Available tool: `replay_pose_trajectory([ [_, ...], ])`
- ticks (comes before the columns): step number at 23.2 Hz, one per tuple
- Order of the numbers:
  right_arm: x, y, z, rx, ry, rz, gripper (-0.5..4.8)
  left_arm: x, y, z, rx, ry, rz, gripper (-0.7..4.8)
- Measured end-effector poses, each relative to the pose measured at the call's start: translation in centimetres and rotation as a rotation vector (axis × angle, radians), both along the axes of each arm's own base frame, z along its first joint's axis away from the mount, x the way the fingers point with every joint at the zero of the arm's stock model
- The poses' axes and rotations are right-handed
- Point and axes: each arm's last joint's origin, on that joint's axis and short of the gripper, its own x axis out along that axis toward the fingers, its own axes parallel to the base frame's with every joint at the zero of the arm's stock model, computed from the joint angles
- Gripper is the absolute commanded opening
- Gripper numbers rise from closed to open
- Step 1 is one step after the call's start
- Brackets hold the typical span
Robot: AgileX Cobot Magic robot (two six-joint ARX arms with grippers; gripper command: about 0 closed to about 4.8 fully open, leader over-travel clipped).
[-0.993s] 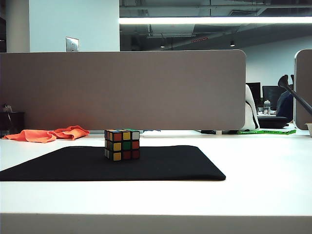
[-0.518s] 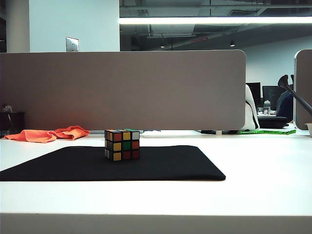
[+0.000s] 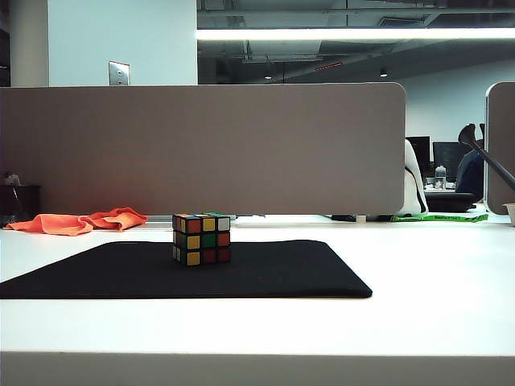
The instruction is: Pick up the cube on the right side of the mouse pad, then place it in the center of the mouse pad.
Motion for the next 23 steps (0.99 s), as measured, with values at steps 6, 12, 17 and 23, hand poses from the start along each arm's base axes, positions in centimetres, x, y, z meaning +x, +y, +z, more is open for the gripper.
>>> replay_pose_trajectory([
  [6,-0.6,0.1,-0.3,0.023,0.019,0.014,-0.06,0.0,0.0,0.0,0.000,0.000,0.000,-0.06],
  [12,-0.6,0.1,-0.4,0.025,0.025,0.028,-0.06,0.0,0.0,0.0,0.000,-0.001,0.000,-0.06],
  [17,-0.6,0.1,-0.6,0.029,0.049,0.027,-0.06,0.0,0.0,-0.1,0.115,-0.016,0.019,-0.06],
  [23,-0.6,0.1,-0.6,0.047,0.050,0.029,-0.06,0.0,0.1,0.0,0.129,-0.021,0.072,-0.06],
])
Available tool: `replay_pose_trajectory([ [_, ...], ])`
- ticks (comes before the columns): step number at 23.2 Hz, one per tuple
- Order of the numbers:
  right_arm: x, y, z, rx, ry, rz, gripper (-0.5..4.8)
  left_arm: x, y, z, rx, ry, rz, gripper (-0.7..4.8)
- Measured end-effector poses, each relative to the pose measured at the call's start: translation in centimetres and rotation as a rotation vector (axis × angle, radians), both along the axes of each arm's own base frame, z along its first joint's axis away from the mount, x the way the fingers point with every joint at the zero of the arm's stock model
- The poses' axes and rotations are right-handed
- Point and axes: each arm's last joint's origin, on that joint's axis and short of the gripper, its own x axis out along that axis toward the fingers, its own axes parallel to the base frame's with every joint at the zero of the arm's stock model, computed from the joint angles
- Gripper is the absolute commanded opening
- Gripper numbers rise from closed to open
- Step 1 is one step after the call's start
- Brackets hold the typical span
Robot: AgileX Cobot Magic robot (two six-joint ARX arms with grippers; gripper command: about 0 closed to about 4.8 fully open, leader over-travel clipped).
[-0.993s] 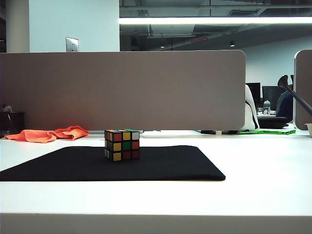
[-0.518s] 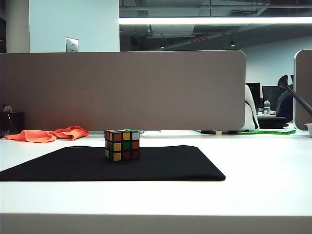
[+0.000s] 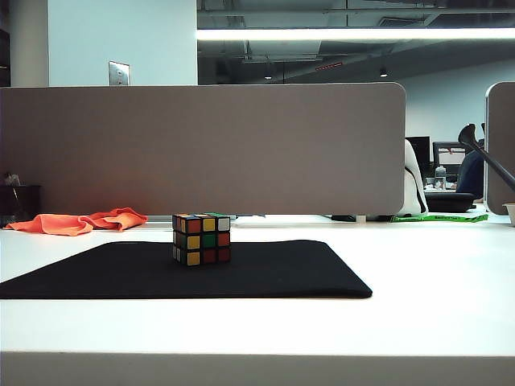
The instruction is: Pick up the cube on the right side of the mouse pad, then place it in the center of the mouse pad.
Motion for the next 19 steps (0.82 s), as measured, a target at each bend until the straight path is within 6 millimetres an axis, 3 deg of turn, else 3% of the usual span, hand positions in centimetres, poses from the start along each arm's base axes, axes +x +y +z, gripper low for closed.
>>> replay_pose_trajectory([
  [19,0.0,0.1,0.0,0.010,0.003,0.027,-0.06,0.1,1.5,-0.4,-0.051,0.073,0.014,-0.06],
])
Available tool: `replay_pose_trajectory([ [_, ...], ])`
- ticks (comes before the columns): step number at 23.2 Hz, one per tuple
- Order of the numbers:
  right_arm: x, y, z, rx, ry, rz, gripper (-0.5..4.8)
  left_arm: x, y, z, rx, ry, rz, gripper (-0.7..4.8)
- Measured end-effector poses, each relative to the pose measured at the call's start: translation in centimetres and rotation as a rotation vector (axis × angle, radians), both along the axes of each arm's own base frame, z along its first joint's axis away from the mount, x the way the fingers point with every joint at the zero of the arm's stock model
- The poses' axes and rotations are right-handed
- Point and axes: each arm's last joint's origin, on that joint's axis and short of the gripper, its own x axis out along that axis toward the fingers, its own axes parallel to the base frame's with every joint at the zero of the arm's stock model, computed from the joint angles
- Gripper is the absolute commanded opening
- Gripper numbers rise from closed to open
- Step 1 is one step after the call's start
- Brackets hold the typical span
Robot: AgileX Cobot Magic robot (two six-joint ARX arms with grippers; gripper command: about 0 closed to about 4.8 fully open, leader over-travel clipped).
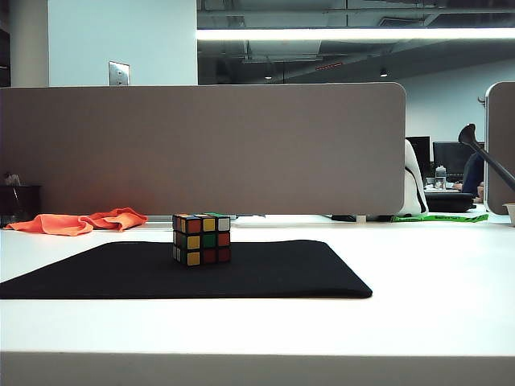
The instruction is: Pick up the cube on the right side of the mouse pad, then place it in the center of the mouse pad.
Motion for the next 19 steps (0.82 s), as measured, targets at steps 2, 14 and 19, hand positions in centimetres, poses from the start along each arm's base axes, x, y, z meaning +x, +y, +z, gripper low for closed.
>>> replay_pose_trajectory([
  [2,0.00,0.00,-0.05,0.000,0.005,0.000,-0.06,0.01,0.00,-0.07,-0.007,0.007,0.000,-0.06],
  [14,0.00,0.00,-0.09,0.001,0.010,0.000,-0.06,0.12,-0.22,-0.83,-0.017,0.061,0.009,-0.06],
  [19,0.00,0.00,-0.09,0.001,0.010,0.000,-0.06,0.12,-0.29,-0.83,-0.018,0.062,0.018,-0.06],
])
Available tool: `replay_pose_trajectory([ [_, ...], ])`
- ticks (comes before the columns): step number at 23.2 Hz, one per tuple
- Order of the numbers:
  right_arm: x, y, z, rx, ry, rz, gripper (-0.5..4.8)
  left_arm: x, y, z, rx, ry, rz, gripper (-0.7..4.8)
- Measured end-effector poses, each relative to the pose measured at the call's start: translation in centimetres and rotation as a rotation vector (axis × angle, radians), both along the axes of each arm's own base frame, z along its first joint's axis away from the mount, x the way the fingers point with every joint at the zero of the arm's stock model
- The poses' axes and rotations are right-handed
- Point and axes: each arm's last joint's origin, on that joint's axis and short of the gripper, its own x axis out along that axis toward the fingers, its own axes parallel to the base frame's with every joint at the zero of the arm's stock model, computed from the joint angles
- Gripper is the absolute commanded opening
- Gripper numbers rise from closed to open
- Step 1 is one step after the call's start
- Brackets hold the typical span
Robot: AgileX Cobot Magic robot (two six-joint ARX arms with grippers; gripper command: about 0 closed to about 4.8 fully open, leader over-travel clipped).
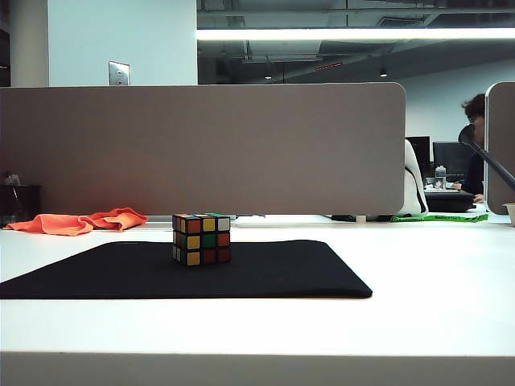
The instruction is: Pick up the cube on the right side of the mouse pad, then place it in the center of the mouse pad.
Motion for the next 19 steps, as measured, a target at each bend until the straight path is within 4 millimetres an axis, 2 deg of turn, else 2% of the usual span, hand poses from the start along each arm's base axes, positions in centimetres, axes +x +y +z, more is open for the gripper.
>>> replay_pose_trajectory([
  [11,0.01,-0.07,-0.17,0.002,0.017,-0.025,-0.06,0.02,0.37,-0.01,-0.004,0.001,0.128,-0.06],
  [19,0.01,-0.22,-0.65,-0.002,0.067,-0.077,-0.06,0.02,0.39,-0.01,0.116,-0.004,0.137,-0.06],
])
